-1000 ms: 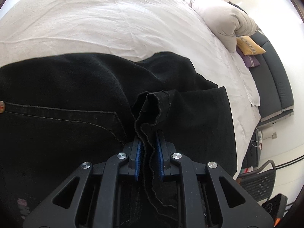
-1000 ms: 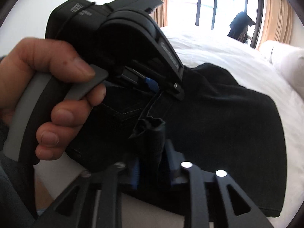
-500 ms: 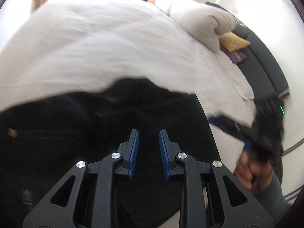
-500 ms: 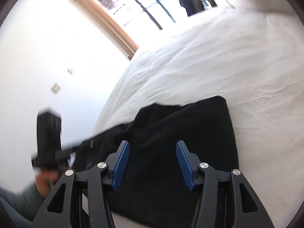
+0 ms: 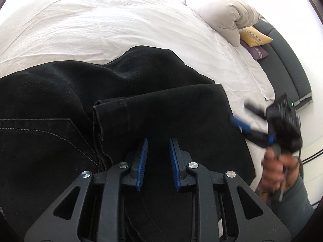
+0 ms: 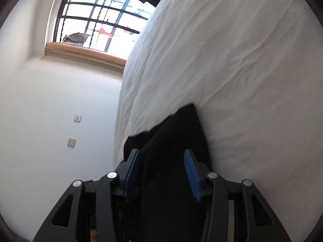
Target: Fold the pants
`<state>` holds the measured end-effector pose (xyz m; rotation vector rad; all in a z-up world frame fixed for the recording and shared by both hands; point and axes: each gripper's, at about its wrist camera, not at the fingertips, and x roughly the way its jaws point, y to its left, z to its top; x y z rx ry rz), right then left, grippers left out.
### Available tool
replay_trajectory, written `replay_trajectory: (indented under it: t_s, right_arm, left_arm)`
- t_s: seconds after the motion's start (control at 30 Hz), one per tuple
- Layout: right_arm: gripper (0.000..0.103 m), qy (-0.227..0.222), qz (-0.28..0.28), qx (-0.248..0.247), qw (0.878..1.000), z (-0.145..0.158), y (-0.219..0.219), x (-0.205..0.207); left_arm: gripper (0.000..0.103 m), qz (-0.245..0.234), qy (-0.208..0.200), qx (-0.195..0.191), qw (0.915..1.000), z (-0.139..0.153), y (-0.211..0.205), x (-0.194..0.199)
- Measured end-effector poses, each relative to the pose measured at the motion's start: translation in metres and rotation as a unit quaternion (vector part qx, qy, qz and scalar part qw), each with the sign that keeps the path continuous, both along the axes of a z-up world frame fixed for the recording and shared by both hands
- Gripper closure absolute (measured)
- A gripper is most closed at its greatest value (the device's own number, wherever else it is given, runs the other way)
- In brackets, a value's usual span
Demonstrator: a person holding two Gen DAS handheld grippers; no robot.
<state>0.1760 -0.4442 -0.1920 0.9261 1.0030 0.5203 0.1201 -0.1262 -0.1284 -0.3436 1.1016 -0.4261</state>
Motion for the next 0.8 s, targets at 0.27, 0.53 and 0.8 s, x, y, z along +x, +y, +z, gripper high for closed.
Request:
replay_trajectory:
  t_s: [0.27,0.53,0.8]
  right_arm:
    - [0.089,0.030,-0.006,0.011,0.999,-0.031,-0.018,-0.045]
    - [0.062,0.012,0.067,-0.053,0.996,0.007,-0.005,-0.106]
    - [0.034,-0.031,0.089,-0.034,0.995,0.025,0.016,0.015]
  left_arm:
    - [0.082,0.000,0.005,-0.017,0.9998,-0.003,0.010,-0.009]
    - [0.082,0.003,-0.003,-0.024,0.9997,-0.005,0.026,-0.016]
    - [0.082,0.003,-0.009,-0.008,0.9999,-0.002,0.023,-0.023]
